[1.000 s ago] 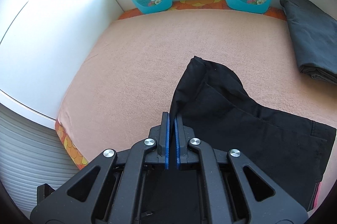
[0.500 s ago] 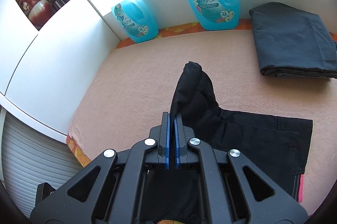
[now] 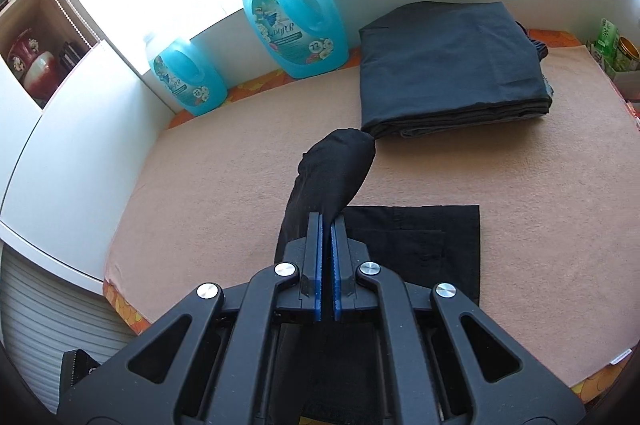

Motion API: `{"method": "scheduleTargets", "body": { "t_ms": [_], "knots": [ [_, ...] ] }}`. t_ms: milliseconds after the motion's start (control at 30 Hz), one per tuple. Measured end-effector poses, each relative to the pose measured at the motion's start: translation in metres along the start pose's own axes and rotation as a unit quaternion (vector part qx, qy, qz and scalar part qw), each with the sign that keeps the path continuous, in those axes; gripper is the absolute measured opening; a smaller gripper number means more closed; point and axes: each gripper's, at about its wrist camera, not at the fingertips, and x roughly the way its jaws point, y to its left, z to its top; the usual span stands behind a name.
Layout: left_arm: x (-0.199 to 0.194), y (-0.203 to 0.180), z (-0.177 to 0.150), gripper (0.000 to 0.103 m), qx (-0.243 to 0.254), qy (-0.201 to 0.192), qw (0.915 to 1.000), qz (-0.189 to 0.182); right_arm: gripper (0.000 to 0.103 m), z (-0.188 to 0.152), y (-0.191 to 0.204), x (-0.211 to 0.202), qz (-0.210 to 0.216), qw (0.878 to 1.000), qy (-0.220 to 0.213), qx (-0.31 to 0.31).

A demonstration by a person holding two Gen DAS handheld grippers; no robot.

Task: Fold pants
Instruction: 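Lift the held end with both grippers and fold it over the pants again, then open both grippers to release the folded pants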

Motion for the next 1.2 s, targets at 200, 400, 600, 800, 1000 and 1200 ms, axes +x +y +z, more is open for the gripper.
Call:
{"method": "scheduleTargets", "body": {
  "t_ms": [200,400,600,800,1000,1200],
  "knots": [
    [0.031,-0.016,0.007,0.011,0.024,0.024,0.9993,-0.017,0.004,0.0,-0.047,0.002,-0.011,1.0,0.005,0.023],
    [0.062,-0.025,0.007,0.011,0.035,0.053,0.9978,-0.019,0.004,-0.007,-0.09,0.021,-0.012,0.998,0.023,0.054],
    [0.076,-0.022,-0.005,0.011,0.025,0.079,0.9962,-0.024,0.004,-0.02,-0.115,0.039,-0.013,0.996,0.04,0.074],
    [0.086,-0.022,-0.009,0.011,0.03,0.099,0.9941,-0.031,0.004,-0.033,-0.125,0.046,-0.019,0.995,0.046,0.083],
    [0.092,-0.023,-0.007,0.021,0.028,0.116,0.9921,-0.039,0.005,-0.039,-0.128,0.049,-0.035,0.995,0.047,0.075],
    [0.088,-0.024,-0.009,0.022,0.023,0.12,0.9915,-0.046,0.015,-0.039,-0.13,0.029,-0.075,0.995,0.024,0.067]
  ]
}}
